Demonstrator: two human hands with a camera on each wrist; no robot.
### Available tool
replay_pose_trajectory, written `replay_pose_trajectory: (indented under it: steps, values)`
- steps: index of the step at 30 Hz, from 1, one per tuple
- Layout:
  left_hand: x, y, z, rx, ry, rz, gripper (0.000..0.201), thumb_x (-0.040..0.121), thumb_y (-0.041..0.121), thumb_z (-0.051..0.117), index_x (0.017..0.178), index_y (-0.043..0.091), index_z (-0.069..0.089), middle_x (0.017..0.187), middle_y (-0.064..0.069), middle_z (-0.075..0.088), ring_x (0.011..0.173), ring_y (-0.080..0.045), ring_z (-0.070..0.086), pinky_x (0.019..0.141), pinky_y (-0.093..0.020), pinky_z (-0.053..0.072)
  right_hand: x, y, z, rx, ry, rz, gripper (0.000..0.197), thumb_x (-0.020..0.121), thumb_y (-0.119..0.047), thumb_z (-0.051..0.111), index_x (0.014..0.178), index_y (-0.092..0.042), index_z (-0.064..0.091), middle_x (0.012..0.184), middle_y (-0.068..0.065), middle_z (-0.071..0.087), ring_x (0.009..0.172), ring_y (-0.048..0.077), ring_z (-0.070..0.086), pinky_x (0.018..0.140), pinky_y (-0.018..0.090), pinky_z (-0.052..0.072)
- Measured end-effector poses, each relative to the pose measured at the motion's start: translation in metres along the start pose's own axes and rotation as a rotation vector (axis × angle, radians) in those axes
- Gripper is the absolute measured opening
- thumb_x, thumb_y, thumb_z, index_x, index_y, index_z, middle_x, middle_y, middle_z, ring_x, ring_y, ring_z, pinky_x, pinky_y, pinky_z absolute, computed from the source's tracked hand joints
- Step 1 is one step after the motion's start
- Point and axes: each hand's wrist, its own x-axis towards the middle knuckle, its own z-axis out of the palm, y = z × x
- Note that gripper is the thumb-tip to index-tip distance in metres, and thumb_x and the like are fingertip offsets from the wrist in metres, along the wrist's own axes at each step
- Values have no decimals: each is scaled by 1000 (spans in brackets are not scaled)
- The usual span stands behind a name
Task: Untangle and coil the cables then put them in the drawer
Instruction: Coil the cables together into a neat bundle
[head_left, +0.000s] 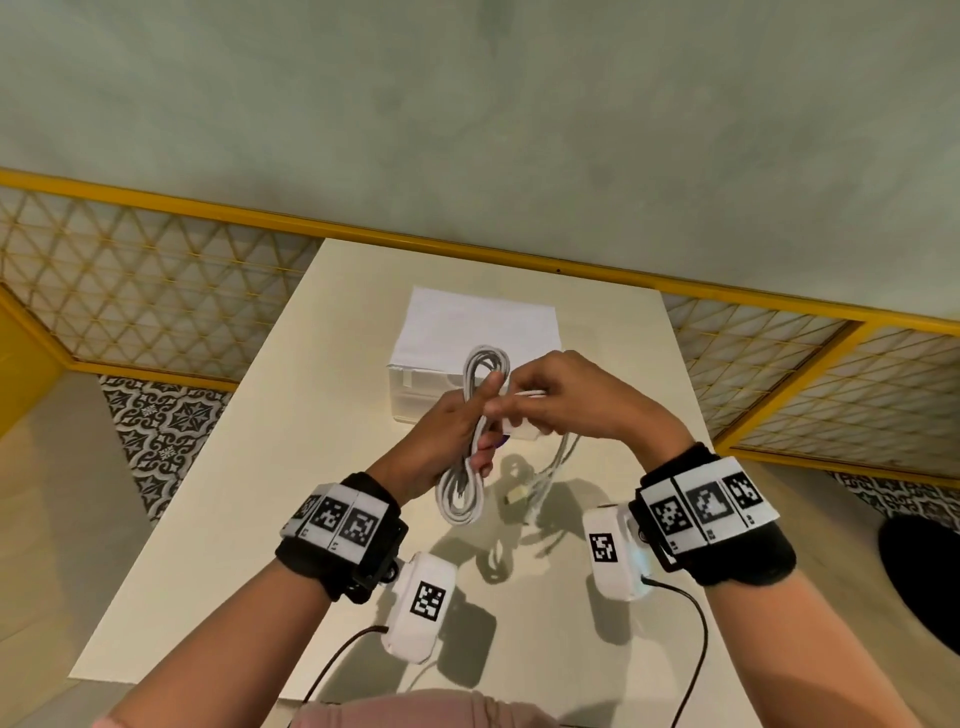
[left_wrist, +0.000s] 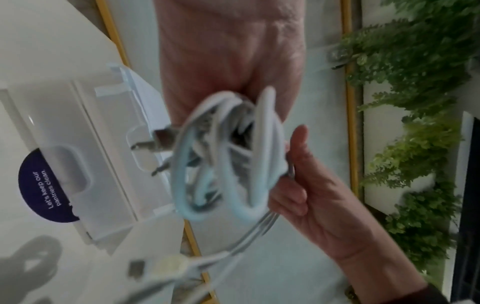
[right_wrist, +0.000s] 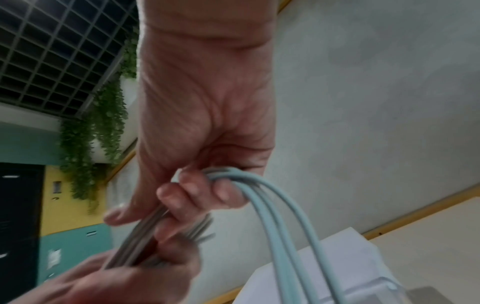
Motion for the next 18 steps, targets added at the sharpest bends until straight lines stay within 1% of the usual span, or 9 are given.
replay_pose_trajectory:
  steps: [2,4,6,9,11,13,15,16,18]
  values:
    - [-2,1,-5,5,8,-14,53,90,58,42,54,19,50,47,3,36,37,-12,30,45,-25,37,-4,11,-5,43,-8,70,50,89,-55,48,59,-16,59,43,-5,51,43,6,47,55,15,39]
    - [-3,0,-13,68,8,-21,54,89,60,41,57,18,42,47,2,35,37,-12,29,44,-23,35,-8,23,-8,25,-20,126,56,92,-57,39,59,-14,52,49,-4,49,47,8,43,61,23,38]
    - [-3,-4,-16,184,2,-43,56,91,62,34,59,17,42,49,1,37,37,-12,31,43,-22,34,-8,28,-6,-10,31,137,53,95,-53,38,58,-14,46,53,-2,45,45,5,37,58,25,33]
    - [-3,-14,-6,316,-14,-103,65,89,70,17,63,17,44,49,-1,37,37,-13,31,43,-23,30,-2,19,4,12,140,78,50,97,-41,42,51,-21,37,49,-4,39,43,8,32,52,24,26]
    - [-3,-20,6,307,-34,-186,79,77,81,2,68,13,41,50,-2,35,38,-13,27,41,-21,27,4,11,10,-7,172,27,50,97,-37,44,50,-22,34,47,-4,33,43,9,29,50,25,23]
    - [-3,-22,13,295,-49,-237,88,64,87,-6,69,12,40,49,-1,34,39,-13,25,40,-21,26,11,10,15,-28,197,5,48,96,-35,46,52,-16,40,48,0,36,45,10,30,51,26,23]
    - [-5,-19,16,314,-61,-227,89,60,88,-4,69,12,40,48,2,34,39,-12,25,40,-21,26,16,16,18,-21,262,20,45,94,-35,51,60,-5,51,55,13,48,50,12,37,55,31,30]
    - [-5,-17,17,335,-69,-200,85,63,88,2,70,13,40,48,3,33,39,-12,25,40,-21,26,18,21,18,1,309,25,41,91,-35,55,65,-3,54,59,14,54,53,14,42,57,31,34]
    - [-6,-15,19,378,-79,-120,68,80,78,22,71,13,40,49,3,31,40,-12,25,40,-22,27,20,30,18,76,386,38,31,85,-34,64,69,-10,54,60,1,56,55,11,46,59,29,39]
